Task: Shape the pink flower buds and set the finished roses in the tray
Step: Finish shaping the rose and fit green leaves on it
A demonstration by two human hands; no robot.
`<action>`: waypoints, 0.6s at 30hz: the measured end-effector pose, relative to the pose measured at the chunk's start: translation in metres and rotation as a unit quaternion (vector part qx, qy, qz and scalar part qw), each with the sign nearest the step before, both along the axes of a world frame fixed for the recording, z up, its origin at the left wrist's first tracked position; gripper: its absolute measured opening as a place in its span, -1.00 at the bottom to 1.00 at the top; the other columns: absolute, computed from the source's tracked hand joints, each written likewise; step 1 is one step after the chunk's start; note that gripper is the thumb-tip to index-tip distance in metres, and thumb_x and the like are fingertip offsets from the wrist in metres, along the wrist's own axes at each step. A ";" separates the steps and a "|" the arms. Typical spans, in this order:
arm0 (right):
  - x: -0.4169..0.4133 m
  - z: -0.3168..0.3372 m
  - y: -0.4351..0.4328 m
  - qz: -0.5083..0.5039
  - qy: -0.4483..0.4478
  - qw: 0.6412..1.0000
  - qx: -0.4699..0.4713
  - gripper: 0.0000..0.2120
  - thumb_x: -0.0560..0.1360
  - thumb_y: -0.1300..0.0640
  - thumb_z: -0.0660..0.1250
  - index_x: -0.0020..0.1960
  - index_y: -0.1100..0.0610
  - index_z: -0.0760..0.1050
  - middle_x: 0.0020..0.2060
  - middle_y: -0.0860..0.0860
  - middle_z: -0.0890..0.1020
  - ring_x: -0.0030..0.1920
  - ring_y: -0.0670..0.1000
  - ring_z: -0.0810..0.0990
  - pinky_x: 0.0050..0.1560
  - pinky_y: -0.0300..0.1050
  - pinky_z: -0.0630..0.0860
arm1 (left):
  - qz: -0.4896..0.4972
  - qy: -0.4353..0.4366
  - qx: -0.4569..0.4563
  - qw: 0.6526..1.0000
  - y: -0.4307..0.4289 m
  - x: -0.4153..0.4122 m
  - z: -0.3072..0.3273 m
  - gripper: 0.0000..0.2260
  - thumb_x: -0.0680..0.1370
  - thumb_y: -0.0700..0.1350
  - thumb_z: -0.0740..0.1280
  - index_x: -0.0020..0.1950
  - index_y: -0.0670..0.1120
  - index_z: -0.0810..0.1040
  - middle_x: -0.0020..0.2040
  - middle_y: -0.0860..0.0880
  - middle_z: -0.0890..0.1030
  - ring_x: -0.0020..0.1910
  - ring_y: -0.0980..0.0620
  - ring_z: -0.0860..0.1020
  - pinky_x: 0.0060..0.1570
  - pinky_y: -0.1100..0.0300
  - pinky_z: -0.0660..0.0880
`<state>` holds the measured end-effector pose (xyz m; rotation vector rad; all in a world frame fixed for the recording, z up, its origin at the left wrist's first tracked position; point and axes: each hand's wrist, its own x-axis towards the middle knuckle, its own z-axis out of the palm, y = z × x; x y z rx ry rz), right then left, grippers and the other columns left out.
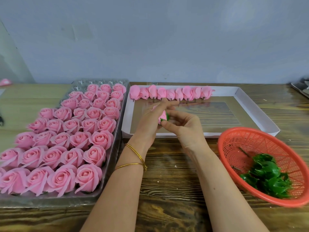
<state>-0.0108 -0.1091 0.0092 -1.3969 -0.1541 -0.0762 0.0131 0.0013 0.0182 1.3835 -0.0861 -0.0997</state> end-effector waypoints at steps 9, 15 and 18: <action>0.002 -0.002 -0.001 0.031 0.051 0.997 0.051 -0.72 0.42 0.44 0.41 0.05 0.16 0.63 -0.05 0.17 0.71 0.06 0.09 0.67 0.17 -0.07 0.57 | 0.031 0.008 -0.007 0.999 -0.002 0.001 0.002 -0.62 0.60 0.04 0.26 -0.31 -0.12 0.63 -0.13 -0.06 0.67 -0.03 -0.02 0.61 0.13 -0.07 0.52; 0.003 0.000 -0.008 0.114 0.076 0.983 0.125 -0.76 0.44 0.46 0.32 0.06 0.31 0.61 -0.13 0.13 0.72 -0.03 0.04 0.69 0.03 -0.17 0.60 | 0.019 -0.019 -0.007 1.000 0.000 0.000 0.001 -0.65 0.59 0.07 0.27 -0.28 -0.06 0.68 -0.05 -0.10 0.68 0.11 -0.12 0.60 0.26 -0.17 0.45; 0.004 -0.001 -0.010 0.126 0.077 0.979 0.140 -0.72 0.34 0.38 0.39 0.05 0.29 0.64 -0.12 0.16 0.72 -0.05 0.04 0.69 -0.01 -0.19 0.59 | -0.016 -0.034 0.002 0.999 0.001 -0.001 0.001 -0.68 0.58 0.12 0.25 -0.13 0.01 0.72 -0.01 0.01 0.69 0.13 -0.03 0.59 0.22 -0.09 0.48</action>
